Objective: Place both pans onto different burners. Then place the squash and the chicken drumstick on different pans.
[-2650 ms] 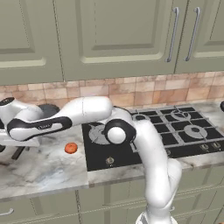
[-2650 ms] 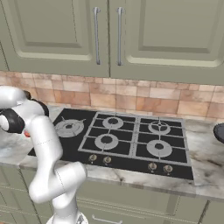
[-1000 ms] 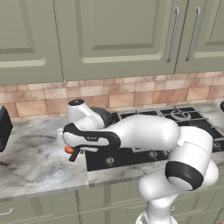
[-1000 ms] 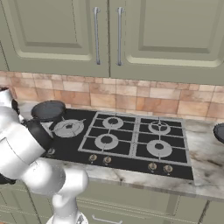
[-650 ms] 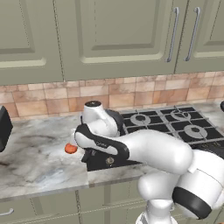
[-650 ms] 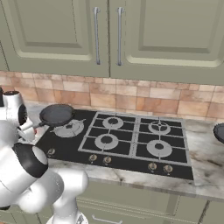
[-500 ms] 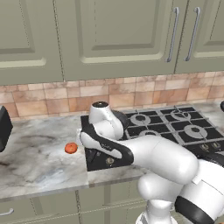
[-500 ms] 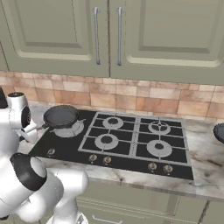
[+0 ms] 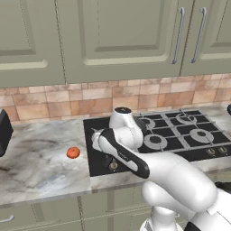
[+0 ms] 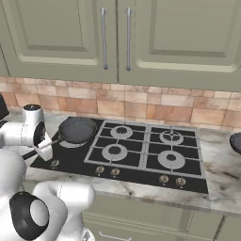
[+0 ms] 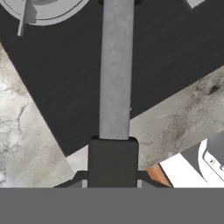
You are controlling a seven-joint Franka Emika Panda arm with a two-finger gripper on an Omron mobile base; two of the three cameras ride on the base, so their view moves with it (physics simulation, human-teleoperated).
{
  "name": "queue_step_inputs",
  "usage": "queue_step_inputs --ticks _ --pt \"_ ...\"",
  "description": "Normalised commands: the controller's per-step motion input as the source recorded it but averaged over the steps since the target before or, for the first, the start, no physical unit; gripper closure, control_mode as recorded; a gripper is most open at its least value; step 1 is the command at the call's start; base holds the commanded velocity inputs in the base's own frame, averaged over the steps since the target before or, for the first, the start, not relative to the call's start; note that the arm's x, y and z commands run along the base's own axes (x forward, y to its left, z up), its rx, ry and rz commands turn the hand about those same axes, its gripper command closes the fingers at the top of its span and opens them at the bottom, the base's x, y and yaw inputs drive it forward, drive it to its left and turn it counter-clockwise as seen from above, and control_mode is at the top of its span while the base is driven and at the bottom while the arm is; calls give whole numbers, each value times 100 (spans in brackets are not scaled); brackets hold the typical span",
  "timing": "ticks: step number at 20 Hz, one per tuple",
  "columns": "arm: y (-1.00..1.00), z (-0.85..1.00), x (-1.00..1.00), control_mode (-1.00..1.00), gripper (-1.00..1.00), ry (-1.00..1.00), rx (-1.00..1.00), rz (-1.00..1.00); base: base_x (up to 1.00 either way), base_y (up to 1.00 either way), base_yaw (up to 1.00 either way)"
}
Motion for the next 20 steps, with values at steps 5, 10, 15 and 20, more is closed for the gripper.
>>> queue_step_inputs --ticks 5,10,15,20 --pt "-2 -12 28 -100 100 0 0 1 0 0 0" --pt "5 -14 38 -100 100 0 -1 6 0 0 0" --pt "15 -7 57 -100 100 2 -3 5 0 0 0" --pt "11 -17 31 -100 100 3 -2 10 0 0 0"
